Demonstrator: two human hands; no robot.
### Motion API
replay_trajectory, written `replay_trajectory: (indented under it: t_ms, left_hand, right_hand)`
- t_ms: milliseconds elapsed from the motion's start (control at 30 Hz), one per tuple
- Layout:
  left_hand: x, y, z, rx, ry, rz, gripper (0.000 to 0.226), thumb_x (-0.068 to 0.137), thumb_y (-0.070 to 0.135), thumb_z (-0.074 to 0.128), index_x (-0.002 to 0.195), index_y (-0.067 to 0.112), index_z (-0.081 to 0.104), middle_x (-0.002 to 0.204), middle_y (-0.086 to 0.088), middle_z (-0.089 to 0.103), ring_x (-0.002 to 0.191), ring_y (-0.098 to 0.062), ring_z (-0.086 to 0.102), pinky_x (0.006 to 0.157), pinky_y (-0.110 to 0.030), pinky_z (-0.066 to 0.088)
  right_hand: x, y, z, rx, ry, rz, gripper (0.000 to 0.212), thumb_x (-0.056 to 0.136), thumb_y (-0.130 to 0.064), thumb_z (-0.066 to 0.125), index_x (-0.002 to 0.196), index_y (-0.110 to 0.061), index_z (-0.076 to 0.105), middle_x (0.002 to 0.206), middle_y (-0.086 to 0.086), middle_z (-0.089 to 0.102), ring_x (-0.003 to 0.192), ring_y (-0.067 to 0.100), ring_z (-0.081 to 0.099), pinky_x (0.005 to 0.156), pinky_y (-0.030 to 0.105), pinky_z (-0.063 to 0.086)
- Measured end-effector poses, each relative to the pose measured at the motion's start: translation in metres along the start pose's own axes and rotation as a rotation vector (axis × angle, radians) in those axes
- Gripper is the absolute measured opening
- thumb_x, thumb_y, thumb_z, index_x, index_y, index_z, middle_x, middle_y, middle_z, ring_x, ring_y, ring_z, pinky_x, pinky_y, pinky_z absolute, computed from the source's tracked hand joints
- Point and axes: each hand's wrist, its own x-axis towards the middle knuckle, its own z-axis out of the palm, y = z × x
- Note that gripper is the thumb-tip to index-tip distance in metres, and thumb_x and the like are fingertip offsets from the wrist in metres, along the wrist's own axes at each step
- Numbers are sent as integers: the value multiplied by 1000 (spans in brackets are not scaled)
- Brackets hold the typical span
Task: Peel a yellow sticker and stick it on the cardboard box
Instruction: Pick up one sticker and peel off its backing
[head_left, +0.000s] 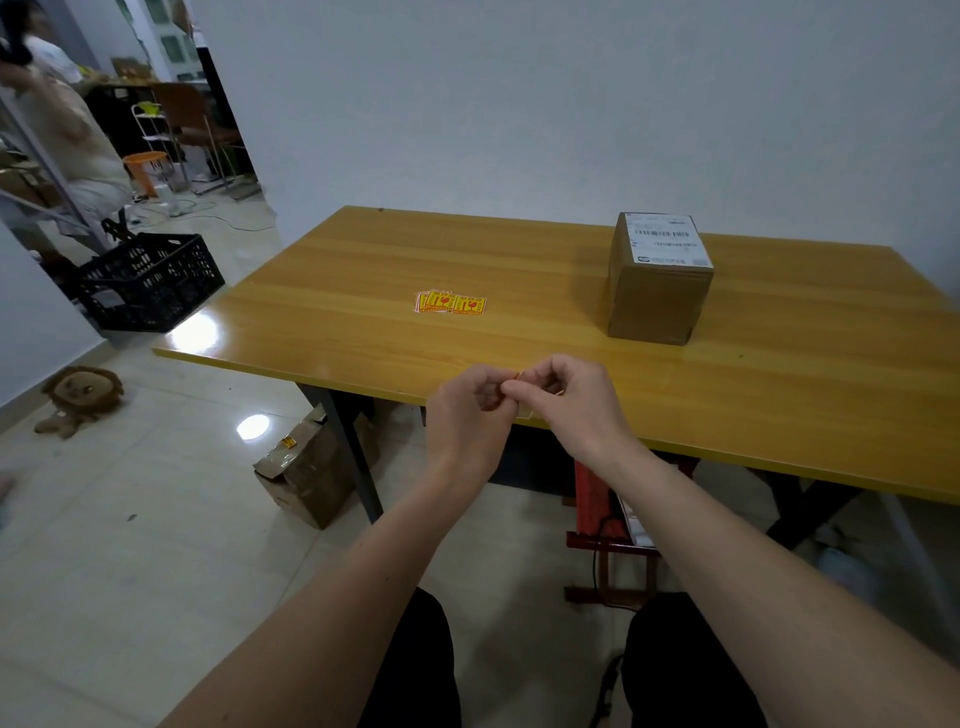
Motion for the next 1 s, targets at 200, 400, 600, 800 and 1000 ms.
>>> replay_trajectory:
  t_ms: [200, 400, 600, 800, 1000]
  left_hand:
    - [-2, 1, 3, -48, 21, -29, 9, 83, 13, 69, 92, 14, 73, 67, 8, 65, 60, -2, 57, 61, -16, 49]
    - [-2, 3, 3, -58, 41, -35, 6, 86, 15, 67, 84, 18, 72, 67, 14, 65, 64, -3, 61, 61, -9, 47]
    - [-3, 3, 3, 18, 59, 13, 10, 85, 11, 66, 83, 17, 73, 64, 19, 61, 64, -1, 59, 65, -16, 49]
    - [-2, 2, 3, -41, 33, -10, 10, 86, 15, 66, 92, 13, 75, 80, 2, 75, 74, -9, 68, 71, -21, 54]
    - [-1, 0, 4, -44, 48, -13, 9, 85, 19, 67, 90, 19, 75, 87, 1, 74, 82, -13, 68, 77, -31, 56]
  right_hand:
    - [1, -2, -3, 62, 17, -7, 17, 77, -15, 76, 67, -24, 66, 67, -3, 65, 64, 7, 56, 62, 17, 47]
    - [1, -2, -4, 80, 11, 32, 15, 83, -22, 71, 70, -15, 70, 64, -1, 64, 60, 5, 55, 59, 18, 46]
    - [0, -2, -1, 85, 17, 80, 20, 80, -27, 73, 64, -19, 66, 61, 0, 60, 58, 7, 54, 60, 20, 45]
    - [-1, -1, -2, 106, 16, 53, 15, 80, -19, 74, 66, -21, 68, 65, 2, 63, 64, 11, 56, 65, 26, 49]
    - [-1, -3, -3, 115, 7, 52, 12, 80, -12, 73, 70, -18, 71, 63, 0, 62, 54, -1, 54, 58, 13, 46]
